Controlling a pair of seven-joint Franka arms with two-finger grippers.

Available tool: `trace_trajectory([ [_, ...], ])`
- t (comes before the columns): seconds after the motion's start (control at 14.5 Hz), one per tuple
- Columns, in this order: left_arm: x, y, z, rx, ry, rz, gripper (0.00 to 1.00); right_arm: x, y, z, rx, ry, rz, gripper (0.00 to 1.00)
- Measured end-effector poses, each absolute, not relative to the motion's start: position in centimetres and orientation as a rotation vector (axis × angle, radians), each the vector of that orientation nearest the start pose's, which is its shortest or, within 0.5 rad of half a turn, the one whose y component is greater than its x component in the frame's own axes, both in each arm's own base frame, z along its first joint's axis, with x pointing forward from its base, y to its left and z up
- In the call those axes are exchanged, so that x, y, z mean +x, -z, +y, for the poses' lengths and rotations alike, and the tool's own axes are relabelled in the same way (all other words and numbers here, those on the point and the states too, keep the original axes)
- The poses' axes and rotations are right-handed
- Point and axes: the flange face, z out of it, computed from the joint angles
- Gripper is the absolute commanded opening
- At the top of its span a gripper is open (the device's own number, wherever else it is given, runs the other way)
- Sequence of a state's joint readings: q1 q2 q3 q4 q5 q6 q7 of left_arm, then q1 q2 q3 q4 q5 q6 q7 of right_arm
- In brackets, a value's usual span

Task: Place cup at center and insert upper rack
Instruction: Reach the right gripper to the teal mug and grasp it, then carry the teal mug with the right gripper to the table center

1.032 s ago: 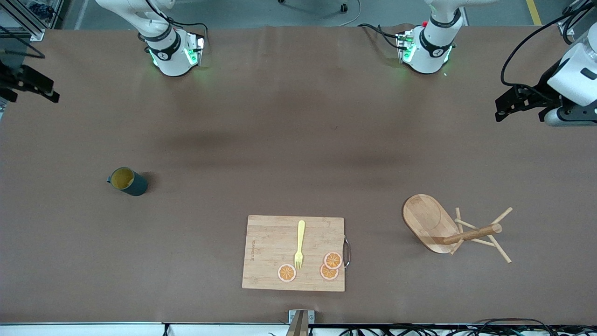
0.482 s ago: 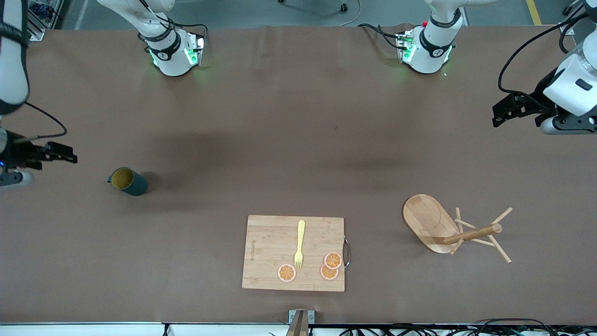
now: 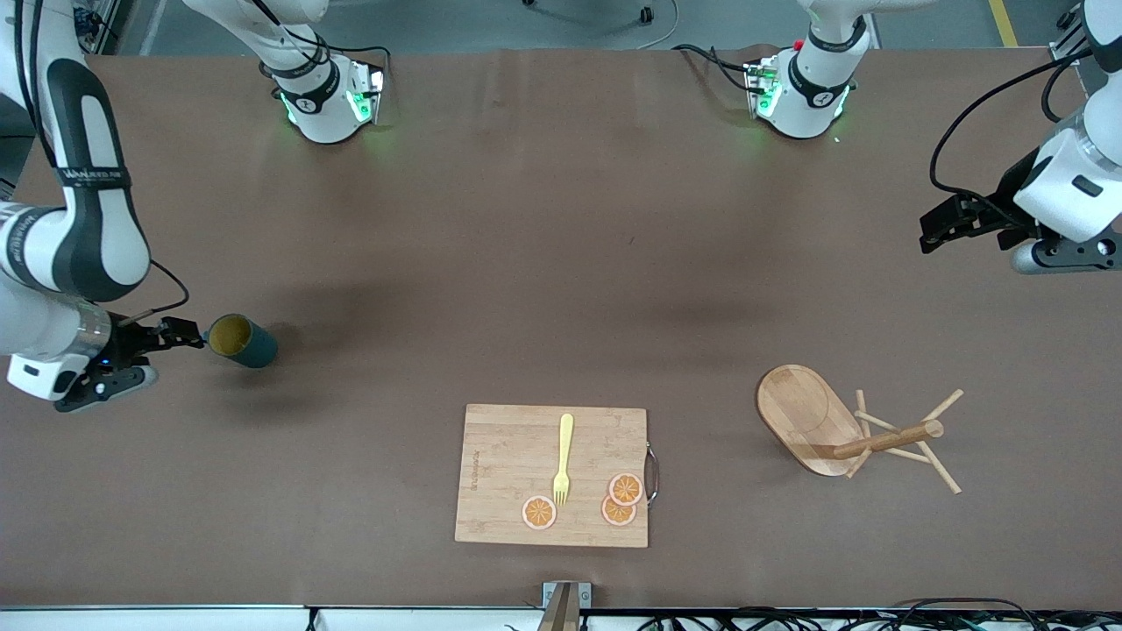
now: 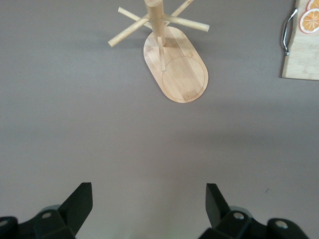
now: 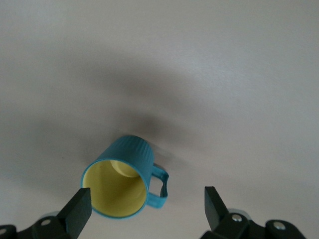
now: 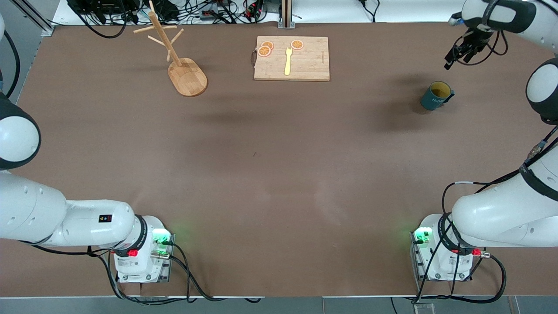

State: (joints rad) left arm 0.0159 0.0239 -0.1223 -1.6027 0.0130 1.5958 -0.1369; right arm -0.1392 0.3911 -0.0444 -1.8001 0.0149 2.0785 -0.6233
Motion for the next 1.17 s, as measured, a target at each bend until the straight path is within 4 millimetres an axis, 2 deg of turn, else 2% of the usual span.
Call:
trace_trajectory([
  [0.21,56.2,-59.7,-5.5,-3.128,-0.040,-0.058,1.00,60.8,-28.5,-11.2,-3.009,-0.100,-0.805,1.00],
  [0.34,56.3,-59.8,-4.6,-3.128,-0.034,-0.084,1.00,59.1,-25.7,-11.0,-3.000,-0.081,-0.862,0.99],
  [0.41,56.4,-59.8,-4.1,-3.128,-0.033,-0.096,1.00,58.3,-24.6,-10.9,-2.996,-0.084,-0.873,0.92],
  [0.48,56.4,-59.8,-3.9,-3.128,-0.034,-0.103,1.00,57.8,-24.0,-10.8,-2.992,-0.089,-0.882,0.76],
  [0.62,56.5,-59.6,-3.8,-3.128,-0.035,-0.104,1.00,57.5,-23.6,-10.8,-2.986,-0.096,-0.891,0.19],
  [0.69,56.6,-59.5,-3.8,-3.129,-0.032,-0.103,1.00,57.5,-23.6,-10.8,-2.986,-0.096,-0.891,0.01],
  [1.03,57.3,-58.5,-3.9,-3.131,-0.039,-0.101,1.00,57.4,-23.9,-10.6,-2.969,-0.104,-0.834,0.00],
  [1.17,57.4,-58.4,-3.9,-3.131,-0.040,-0.100,1.00,57.6,-25.2,-9.7,-2.952,-0.144,-0.742,0.00],
])
